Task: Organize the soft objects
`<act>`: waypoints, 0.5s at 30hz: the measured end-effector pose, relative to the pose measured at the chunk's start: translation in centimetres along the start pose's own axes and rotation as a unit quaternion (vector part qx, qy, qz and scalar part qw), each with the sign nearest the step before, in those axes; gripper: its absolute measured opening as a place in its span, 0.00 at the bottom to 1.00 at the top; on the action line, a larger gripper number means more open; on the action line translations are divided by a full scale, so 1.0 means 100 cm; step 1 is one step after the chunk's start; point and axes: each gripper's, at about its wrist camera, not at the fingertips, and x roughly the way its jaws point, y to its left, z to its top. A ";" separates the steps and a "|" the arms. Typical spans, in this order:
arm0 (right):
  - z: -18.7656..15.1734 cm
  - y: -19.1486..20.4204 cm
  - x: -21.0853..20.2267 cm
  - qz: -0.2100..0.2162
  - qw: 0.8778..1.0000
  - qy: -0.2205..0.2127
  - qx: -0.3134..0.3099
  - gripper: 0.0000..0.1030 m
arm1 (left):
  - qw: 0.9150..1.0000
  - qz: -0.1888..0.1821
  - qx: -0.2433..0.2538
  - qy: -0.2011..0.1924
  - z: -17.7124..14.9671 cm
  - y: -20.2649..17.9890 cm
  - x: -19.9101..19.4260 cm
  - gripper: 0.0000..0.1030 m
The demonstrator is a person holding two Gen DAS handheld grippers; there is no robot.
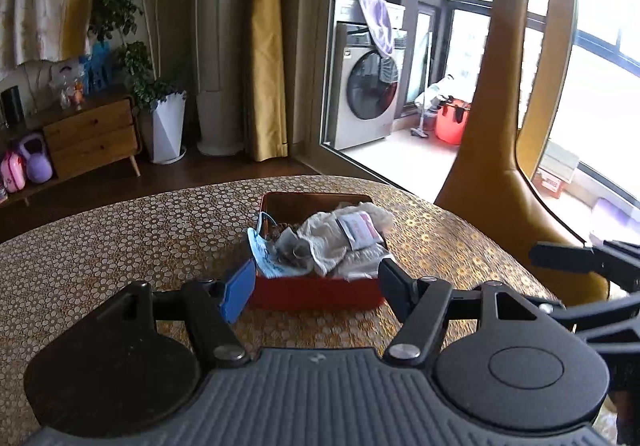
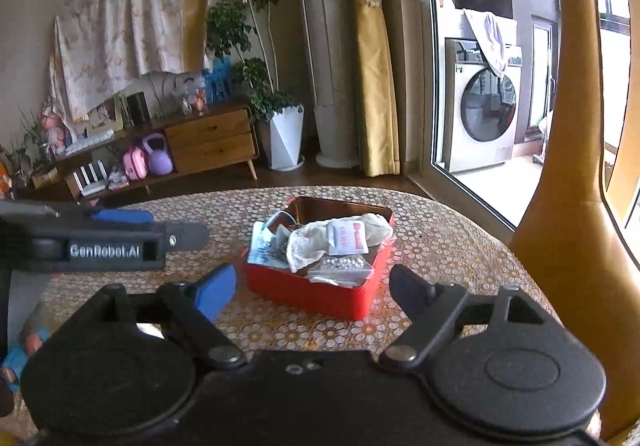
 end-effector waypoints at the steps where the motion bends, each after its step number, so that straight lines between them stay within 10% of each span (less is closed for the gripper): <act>1: -0.003 0.003 -0.004 -0.001 1.000 -0.005 -0.001 0.83 | 1.000 0.003 0.003 -0.001 -0.005 0.000 -0.005 0.71; 15: -0.036 0.029 -0.041 0.013 0.998 -0.062 0.008 0.92 | 0.998 -0.007 0.013 -0.064 -0.049 0.001 -0.063 0.82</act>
